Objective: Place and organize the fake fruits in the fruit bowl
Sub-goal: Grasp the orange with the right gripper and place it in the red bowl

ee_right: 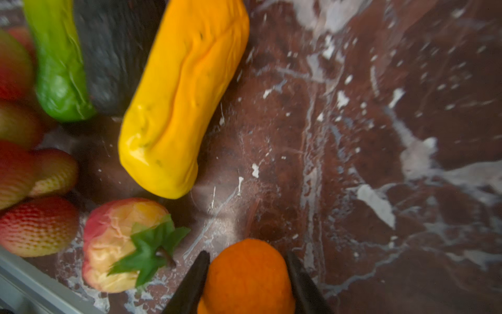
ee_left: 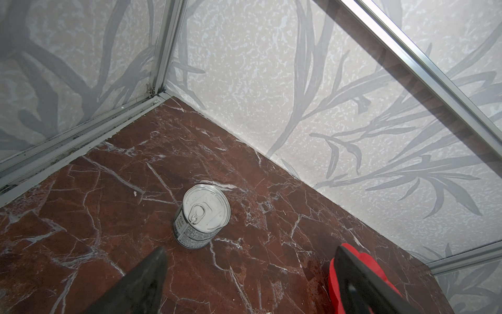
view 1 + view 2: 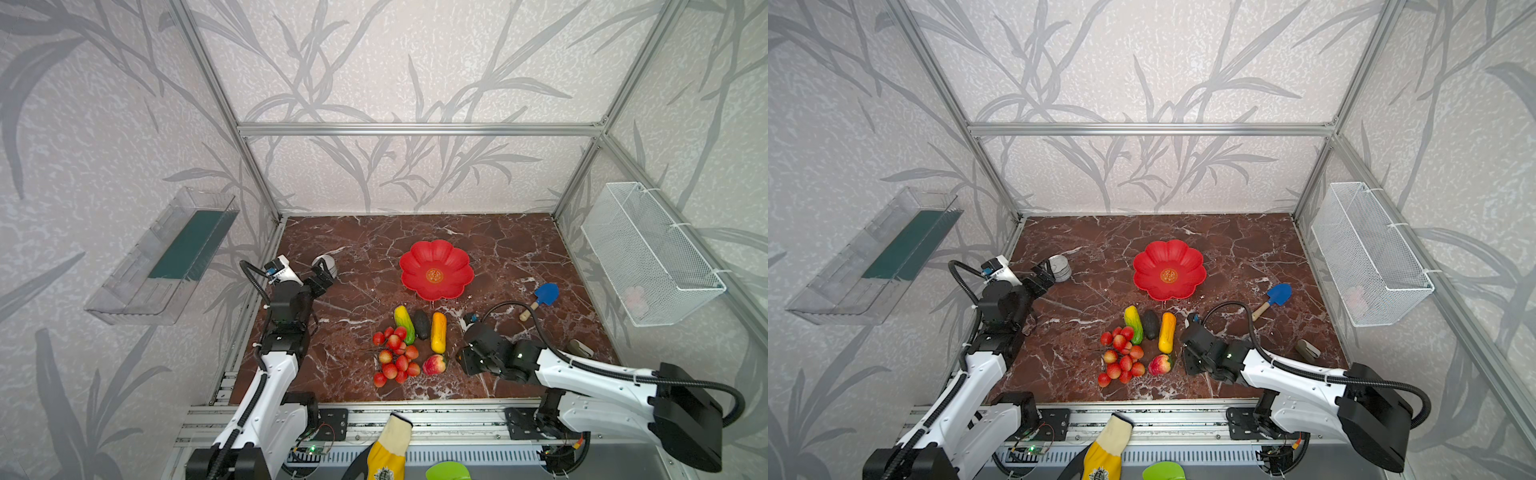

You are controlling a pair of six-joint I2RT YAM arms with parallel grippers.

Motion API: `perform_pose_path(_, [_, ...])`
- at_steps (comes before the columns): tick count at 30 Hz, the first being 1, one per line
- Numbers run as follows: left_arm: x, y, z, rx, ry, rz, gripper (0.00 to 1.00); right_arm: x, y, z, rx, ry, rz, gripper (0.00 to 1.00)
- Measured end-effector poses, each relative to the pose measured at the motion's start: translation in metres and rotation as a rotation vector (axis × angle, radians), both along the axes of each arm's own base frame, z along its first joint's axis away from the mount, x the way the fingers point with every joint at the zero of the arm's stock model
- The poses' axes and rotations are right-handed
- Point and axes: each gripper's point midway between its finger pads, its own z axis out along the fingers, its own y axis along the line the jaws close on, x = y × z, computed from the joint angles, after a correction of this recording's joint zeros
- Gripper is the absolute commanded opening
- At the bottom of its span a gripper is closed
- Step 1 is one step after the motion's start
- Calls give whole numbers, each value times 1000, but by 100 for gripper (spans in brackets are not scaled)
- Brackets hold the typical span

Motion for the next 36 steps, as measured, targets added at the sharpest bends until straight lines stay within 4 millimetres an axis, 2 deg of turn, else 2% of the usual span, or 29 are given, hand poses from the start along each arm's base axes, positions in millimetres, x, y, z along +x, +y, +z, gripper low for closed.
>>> perform_pose_path(4, [-1, 0, -2, -15, 9, 0, 95, 37, 8, 52, 39, -155, -10, 36])
perform_pose_path(7, [-2, -2, -8, -23, 31, -9, 94, 84, 22, 86, 47, -242, -25, 36])
perform_pose_path(9, [-3, -5, -12, -36, 49, -19, 93, 118, 34, 95, 52, -272, -25, 36])
perform_pose_path(12, [-8, -9, -14, -52, 64, -43, 92, 164, 47, 82, 43, -250, -18, 36])
perform_pose_path(15, [-14, -15, -14, -65, 77, -74, 90, 197, 53, 54, -5, -211, -1, 37])
perform_pose_path(18, [-21, -21, -19, -77, 105, -103, 90, 219, 61, 24, -34, -161, 24, 37])
perform_pose_path(21, [-28, -28, -24, -90, 136, -137, 90, 232, 66, -4, -55, -114, 42, 41])
perform_pose_path(23, [-31, -34, -29, -96, 157, -162, 90, 237, 67, -18, -65, -91, 46, 49])
perform_pose_path(24, [-32, -38, -33, -99, 175, -178, 90, 240, 67, -21, -63, -85, 45, 54])
perform_pose_path(28, [-36, -64, -52, -101, 256, -262, 90, 246, 70, -13, -36, -95, 45, 69])
perform_pose_path(32, [-39, -104, -75, -69, 346, -373, 89, 237, 60, 7, -11, -132, 26, 85])
perform_pose_path(34, [-38, -122, -87, -54, 399, -421, 88, 227, 51, 30, 16, -178, 10, 91])
perform_pose_path(36, [-34, -138, -96, -41, 449, -456, 86, 215, 41, 66, 61, -261, -12, 96])
